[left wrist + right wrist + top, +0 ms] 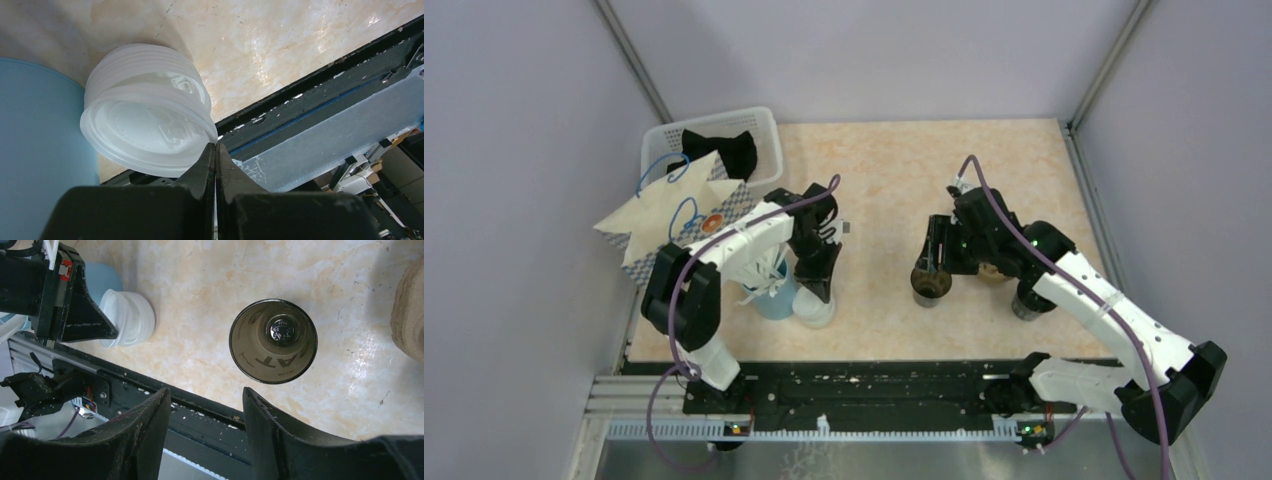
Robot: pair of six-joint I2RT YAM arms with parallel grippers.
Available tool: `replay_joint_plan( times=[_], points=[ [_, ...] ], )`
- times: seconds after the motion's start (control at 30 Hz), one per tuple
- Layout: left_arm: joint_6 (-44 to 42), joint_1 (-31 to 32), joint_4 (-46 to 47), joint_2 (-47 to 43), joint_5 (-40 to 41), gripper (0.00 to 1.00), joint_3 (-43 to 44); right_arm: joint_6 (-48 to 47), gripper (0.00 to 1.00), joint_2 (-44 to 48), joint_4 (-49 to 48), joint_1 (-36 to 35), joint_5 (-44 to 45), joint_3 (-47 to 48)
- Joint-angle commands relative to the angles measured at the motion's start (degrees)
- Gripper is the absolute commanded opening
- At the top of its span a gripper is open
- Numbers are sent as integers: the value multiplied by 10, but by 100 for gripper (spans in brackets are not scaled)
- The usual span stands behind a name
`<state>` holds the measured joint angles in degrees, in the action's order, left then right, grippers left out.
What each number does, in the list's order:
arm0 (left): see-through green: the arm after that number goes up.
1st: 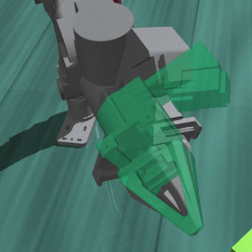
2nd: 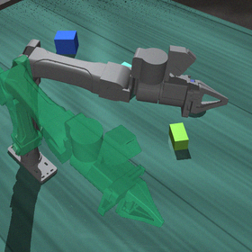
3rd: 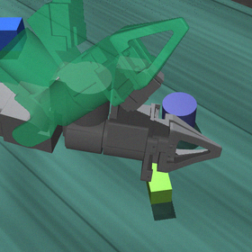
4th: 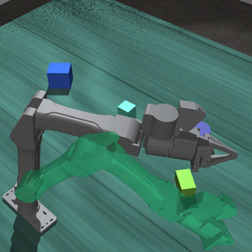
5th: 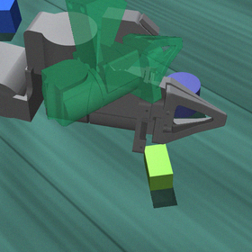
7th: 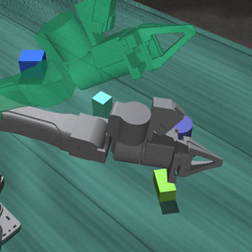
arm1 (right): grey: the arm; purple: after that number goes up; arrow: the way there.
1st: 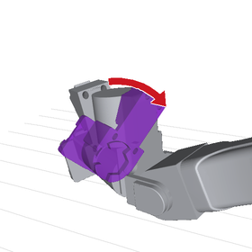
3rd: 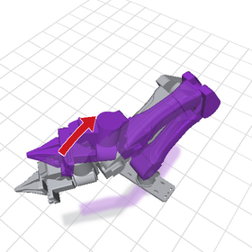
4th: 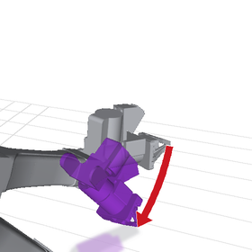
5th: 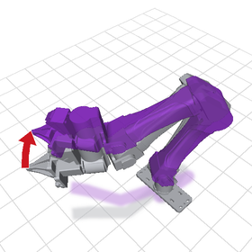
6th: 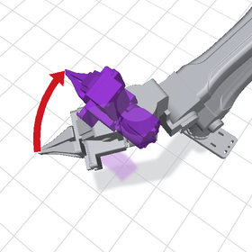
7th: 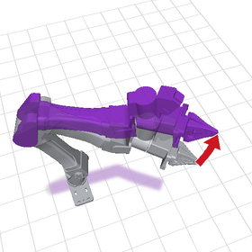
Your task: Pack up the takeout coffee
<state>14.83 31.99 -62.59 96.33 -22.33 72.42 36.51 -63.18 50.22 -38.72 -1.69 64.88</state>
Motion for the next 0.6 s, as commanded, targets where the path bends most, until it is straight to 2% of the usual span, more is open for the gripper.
replay_joint_plan(
  times=[0.0, 0.1, 0.2, 0.57],
  points=[
    [-10, -1, -14, -23, 14, 0, 13, -3, 55, -1, -23, 3, -8, 15],
    [-8, 16, -10, -21, 27, 0, 17, -3, 55, -3, -25, 4, -10, 16],
    [8, 46, -20, -28, 107, 0, 35, -4, 55, -5, -25, 4, -10, 17],
    [62, 127, -50, -27, 270, 0, 45, -4, 55, -8, -29, 3, -16, 17]
  ],
)
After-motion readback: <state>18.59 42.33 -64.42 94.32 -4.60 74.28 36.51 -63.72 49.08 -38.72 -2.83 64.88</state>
